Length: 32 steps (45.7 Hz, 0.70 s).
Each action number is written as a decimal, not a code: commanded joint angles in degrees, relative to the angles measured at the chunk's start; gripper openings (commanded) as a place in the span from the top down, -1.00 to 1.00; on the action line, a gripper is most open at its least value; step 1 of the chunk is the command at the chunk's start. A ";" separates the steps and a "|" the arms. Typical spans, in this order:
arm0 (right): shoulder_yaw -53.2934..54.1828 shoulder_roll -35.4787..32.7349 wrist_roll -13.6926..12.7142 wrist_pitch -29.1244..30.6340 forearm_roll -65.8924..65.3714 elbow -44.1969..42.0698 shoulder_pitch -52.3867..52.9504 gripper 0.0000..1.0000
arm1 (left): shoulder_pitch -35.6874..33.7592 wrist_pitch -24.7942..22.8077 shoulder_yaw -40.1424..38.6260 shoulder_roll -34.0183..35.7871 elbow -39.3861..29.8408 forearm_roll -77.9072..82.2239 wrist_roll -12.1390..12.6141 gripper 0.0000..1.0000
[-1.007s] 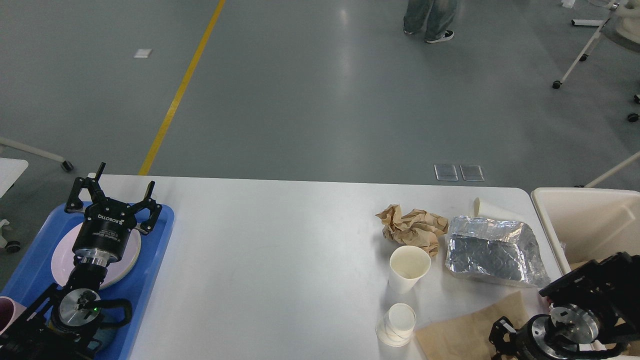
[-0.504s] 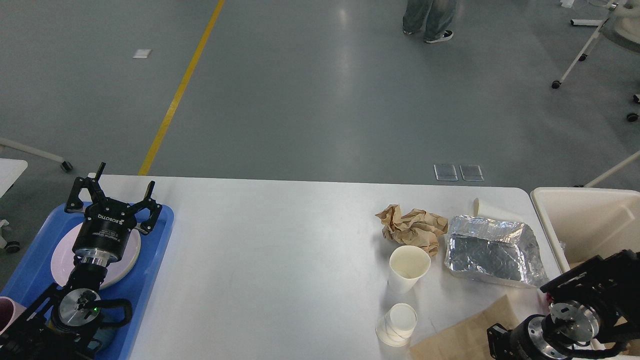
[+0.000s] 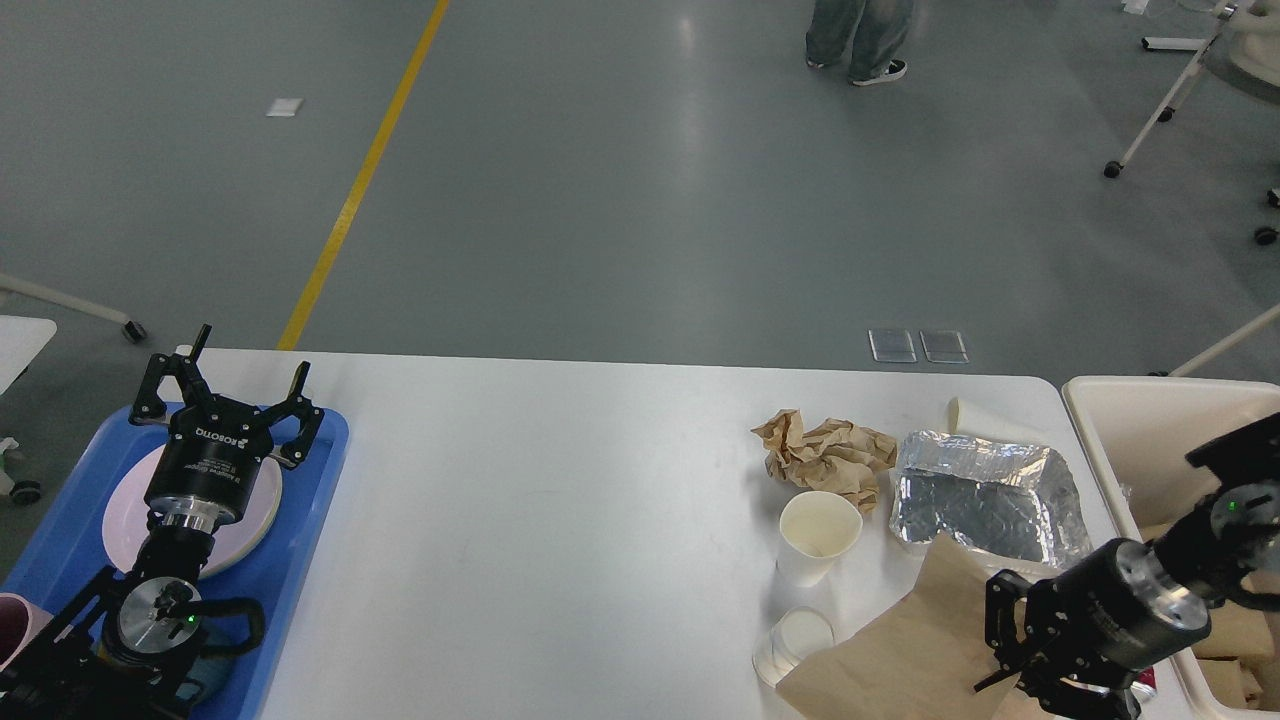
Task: Tidy desktop
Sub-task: 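Grasp the brown paper bag's edge with the right gripper, then lift the paper bag and drop it into the white bin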
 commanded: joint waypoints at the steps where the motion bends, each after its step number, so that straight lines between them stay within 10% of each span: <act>1: -6.28 1.91 -0.08 4.91 -0.64 0.57 9.44 1.00 | 0.01 0.00 0.00 0.00 0.00 0.00 0.07 -0.93; 18: -12.79 8.78 0.36 13.53 -8.11 0.66 33.80 1.00 | 0.01 0.00 0.00 0.00 0.00 0.00 0.07 -0.93; 32: -14.28 7.90 0.27 11.08 -8.99 -3.46 34.60 1.00 | 0.01 0.00 0.00 0.00 0.00 0.00 0.07 -0.93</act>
